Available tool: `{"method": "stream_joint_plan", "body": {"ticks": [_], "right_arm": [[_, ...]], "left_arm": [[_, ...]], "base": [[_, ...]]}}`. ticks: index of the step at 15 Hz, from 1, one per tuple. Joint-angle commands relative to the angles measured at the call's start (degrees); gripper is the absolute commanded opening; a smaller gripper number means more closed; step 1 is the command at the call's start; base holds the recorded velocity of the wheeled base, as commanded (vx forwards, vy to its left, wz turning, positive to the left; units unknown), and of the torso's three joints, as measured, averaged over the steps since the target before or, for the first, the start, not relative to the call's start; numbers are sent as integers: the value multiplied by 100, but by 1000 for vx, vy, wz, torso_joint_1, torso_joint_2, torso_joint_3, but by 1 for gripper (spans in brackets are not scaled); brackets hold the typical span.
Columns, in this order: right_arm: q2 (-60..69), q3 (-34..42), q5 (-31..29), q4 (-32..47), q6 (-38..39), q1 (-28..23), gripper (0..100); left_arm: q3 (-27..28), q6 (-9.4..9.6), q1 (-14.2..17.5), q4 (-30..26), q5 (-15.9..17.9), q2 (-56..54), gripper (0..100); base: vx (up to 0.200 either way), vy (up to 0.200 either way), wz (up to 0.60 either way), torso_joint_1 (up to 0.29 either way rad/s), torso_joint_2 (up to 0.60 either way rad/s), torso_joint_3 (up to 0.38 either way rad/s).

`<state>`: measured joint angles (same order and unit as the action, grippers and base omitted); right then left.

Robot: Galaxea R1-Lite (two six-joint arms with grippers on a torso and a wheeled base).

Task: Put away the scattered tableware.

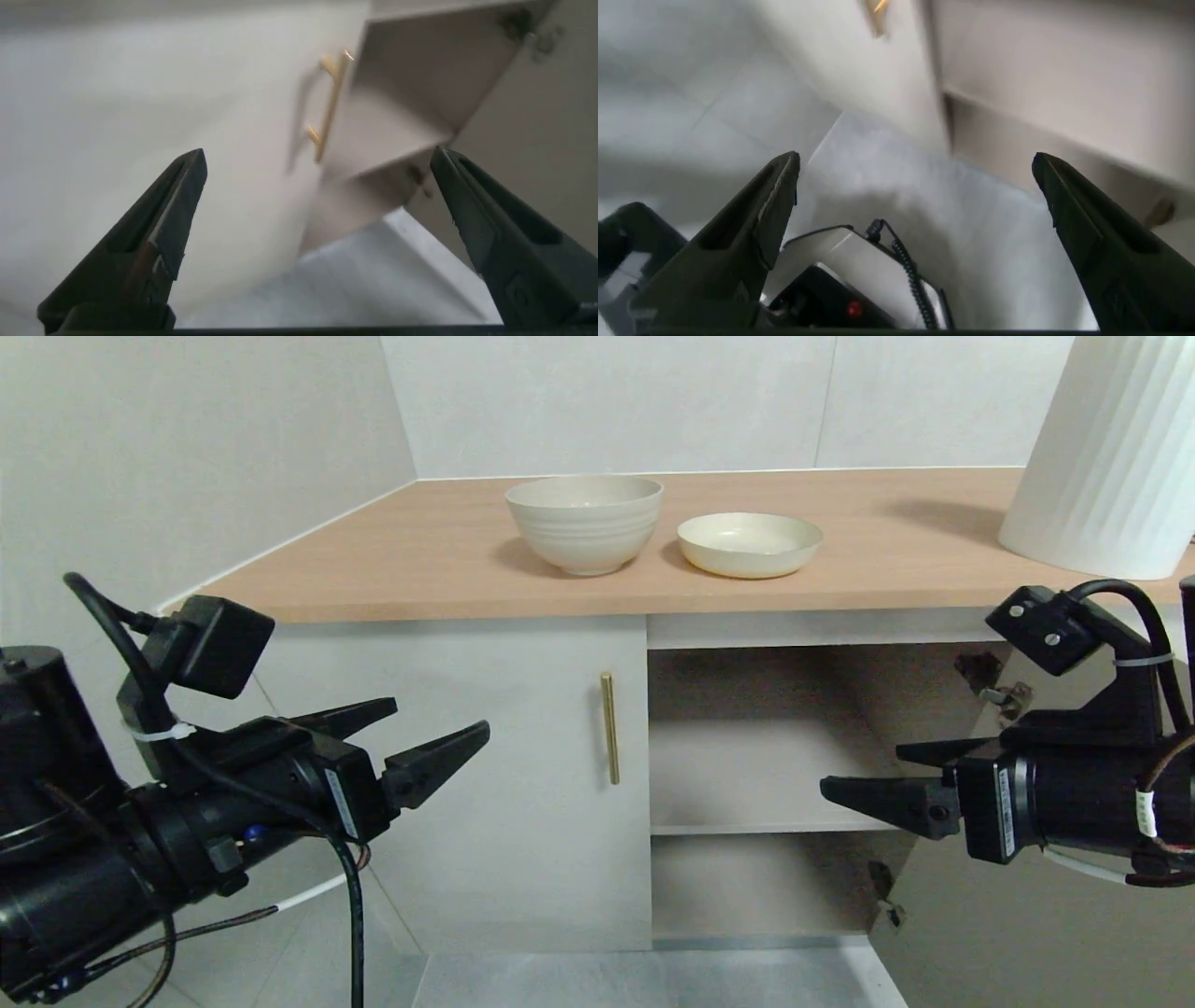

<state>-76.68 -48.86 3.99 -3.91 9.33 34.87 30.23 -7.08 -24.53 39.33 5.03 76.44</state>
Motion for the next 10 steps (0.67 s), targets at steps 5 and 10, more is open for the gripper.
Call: {"method": "stream_joint_plan", "body": {"ticks": [5,10], "right_arm": [[48,70,23,-4,-36,12,100],[136,70,58,5,-36,38,100]], "left_arm": [[-35,-4,-8,22,6,-59,100],[-44,-4,-26,-4,15,-226,100]], "base": [[80,0,0,1,2,1],[0,0,0,0,0,0]]}}
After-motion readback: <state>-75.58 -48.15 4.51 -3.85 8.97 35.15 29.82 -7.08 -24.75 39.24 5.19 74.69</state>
